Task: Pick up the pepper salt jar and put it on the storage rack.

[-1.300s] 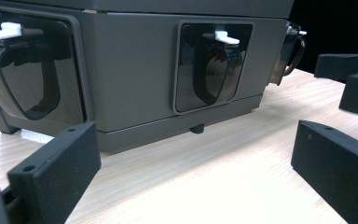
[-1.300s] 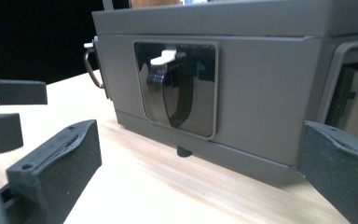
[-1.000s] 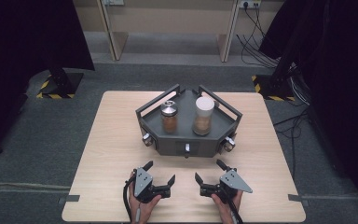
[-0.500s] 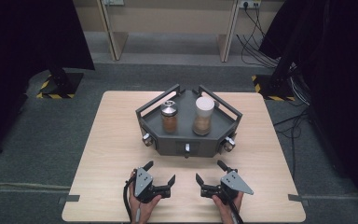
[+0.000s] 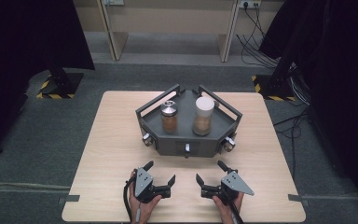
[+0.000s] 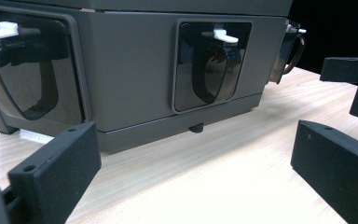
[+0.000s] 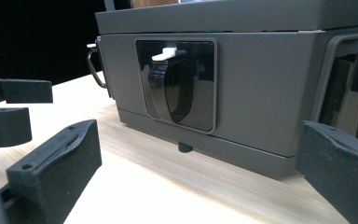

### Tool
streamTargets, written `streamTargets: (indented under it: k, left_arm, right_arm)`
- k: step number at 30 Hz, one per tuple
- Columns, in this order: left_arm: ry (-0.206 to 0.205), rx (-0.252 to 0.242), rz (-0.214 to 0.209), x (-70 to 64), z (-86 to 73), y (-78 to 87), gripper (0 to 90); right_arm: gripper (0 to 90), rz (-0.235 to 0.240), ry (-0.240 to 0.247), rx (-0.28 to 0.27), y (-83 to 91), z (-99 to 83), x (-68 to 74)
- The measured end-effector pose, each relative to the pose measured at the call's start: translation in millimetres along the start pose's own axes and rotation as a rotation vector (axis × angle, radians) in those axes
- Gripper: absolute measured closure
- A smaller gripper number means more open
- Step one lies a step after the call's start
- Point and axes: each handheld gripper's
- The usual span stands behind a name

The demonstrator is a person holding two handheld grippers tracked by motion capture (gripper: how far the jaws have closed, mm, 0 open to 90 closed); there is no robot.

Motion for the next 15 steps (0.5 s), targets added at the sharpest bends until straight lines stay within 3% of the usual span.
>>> streamTargets:
  k: [15]
  left_arm:
    - [-0.002, 0.002, -0.001, 0.1, 0.3, -0.1, 0.8]
  right_arm:
    - [0.8, 0.006, 0.001, 0.001, 0.1, 0.1, -0.8]
Point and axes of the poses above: each handheld gripper's, and its own axes: y roughly backward along the jaws, z roughly out of its top, x roughly to its left, and after that the axes turned 2 degrees about x, right-handed
